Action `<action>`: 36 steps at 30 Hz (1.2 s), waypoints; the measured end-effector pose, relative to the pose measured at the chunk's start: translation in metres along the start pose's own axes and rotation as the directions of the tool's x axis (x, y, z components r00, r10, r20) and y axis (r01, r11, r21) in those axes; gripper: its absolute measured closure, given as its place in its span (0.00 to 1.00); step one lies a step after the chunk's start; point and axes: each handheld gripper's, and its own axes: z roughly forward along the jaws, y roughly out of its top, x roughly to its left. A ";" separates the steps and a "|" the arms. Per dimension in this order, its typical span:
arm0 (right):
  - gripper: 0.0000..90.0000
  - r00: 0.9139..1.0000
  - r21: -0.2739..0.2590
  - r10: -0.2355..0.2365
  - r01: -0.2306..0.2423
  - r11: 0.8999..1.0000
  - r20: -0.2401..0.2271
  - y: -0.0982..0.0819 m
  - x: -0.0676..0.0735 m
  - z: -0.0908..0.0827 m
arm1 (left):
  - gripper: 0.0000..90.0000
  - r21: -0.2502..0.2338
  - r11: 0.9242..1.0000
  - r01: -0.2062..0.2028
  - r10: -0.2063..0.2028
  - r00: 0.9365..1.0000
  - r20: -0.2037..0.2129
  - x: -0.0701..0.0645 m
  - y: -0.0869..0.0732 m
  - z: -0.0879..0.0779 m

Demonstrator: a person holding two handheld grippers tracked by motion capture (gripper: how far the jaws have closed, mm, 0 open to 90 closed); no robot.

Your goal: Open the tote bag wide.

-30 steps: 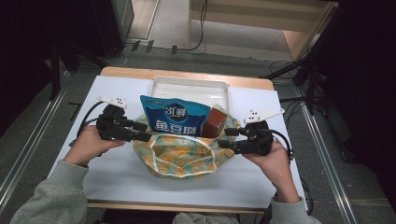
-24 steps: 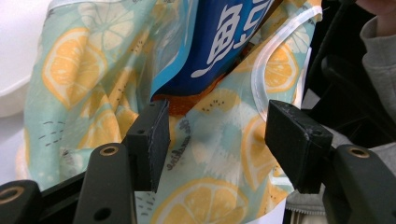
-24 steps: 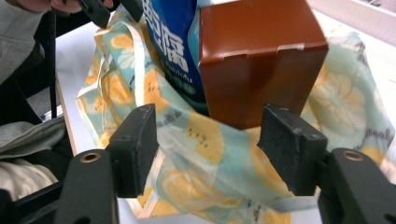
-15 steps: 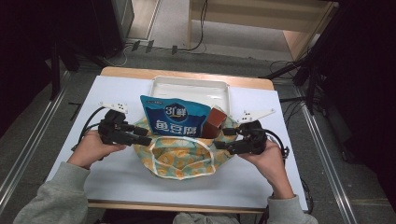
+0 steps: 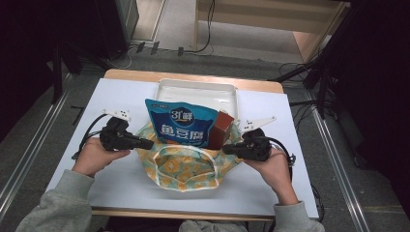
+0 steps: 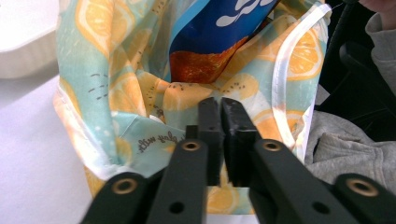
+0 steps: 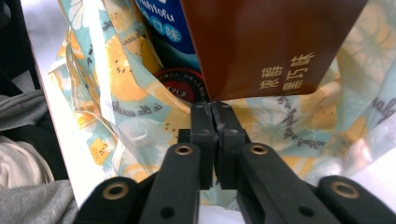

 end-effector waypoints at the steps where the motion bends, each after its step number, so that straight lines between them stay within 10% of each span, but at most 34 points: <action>1: 1.00 1.000 0.001 0.003 -0.003 1.000 -0.002 0.000 0.000 0.001 | 1.00 0.002 1.000 0.000 0.000 1.000 0.001 0.000 0.000 0.001; 36: 1.00 0.999 0.020 0.027 -0.027 0.999 -0.033 -0.029 0.010 0.016 | 1.00 0.001 0.997 0.077 -0.076 0.994 0.074 0.001 -0.040 0.019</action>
